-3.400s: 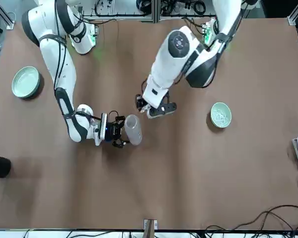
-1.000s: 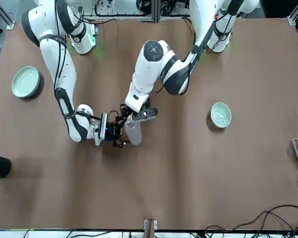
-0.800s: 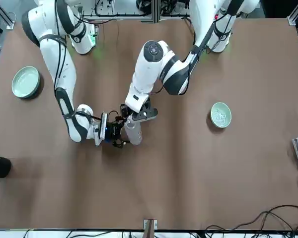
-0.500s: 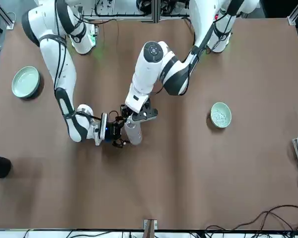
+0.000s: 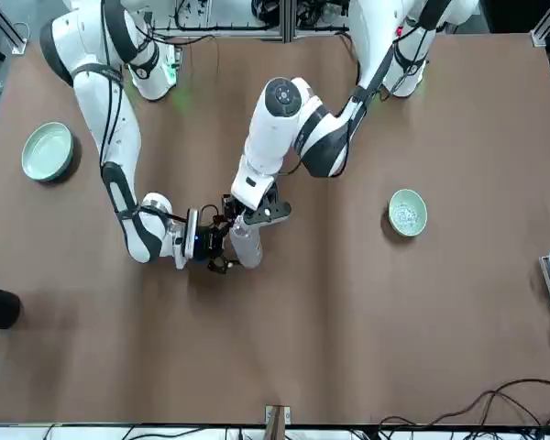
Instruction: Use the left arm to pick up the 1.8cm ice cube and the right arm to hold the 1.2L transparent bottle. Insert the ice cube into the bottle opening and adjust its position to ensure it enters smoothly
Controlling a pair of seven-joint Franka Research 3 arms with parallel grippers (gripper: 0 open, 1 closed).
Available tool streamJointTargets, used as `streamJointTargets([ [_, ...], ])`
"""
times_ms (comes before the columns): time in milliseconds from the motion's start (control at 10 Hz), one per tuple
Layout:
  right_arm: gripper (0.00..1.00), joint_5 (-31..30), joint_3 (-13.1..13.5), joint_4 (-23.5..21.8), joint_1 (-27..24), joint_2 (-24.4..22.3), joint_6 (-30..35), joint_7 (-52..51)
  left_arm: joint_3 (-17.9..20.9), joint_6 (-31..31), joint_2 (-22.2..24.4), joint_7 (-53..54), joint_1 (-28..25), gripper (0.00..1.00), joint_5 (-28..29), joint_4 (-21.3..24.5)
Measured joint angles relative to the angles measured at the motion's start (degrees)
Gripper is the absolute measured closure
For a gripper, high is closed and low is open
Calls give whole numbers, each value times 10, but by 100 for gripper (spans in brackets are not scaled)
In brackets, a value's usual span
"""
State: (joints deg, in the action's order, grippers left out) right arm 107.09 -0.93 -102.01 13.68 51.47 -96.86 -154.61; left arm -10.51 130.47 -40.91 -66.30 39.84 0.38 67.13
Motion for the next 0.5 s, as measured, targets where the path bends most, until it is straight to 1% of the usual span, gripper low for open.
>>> streamJointTargets([
  [200,0,0,0,0,0,0,0,0,0,0,0,0,0,38,0,0],
  [300,0,0,0,0,0,0,0,0,0,0,0,0,0,30,0,0],
  [400,0,0,0,0,0,0,0,0,0,0,0,0,0,26,0,0],
  [500,0,0,0,0,0,0,0,0,0,0,0,0,0,26,0,0],
])
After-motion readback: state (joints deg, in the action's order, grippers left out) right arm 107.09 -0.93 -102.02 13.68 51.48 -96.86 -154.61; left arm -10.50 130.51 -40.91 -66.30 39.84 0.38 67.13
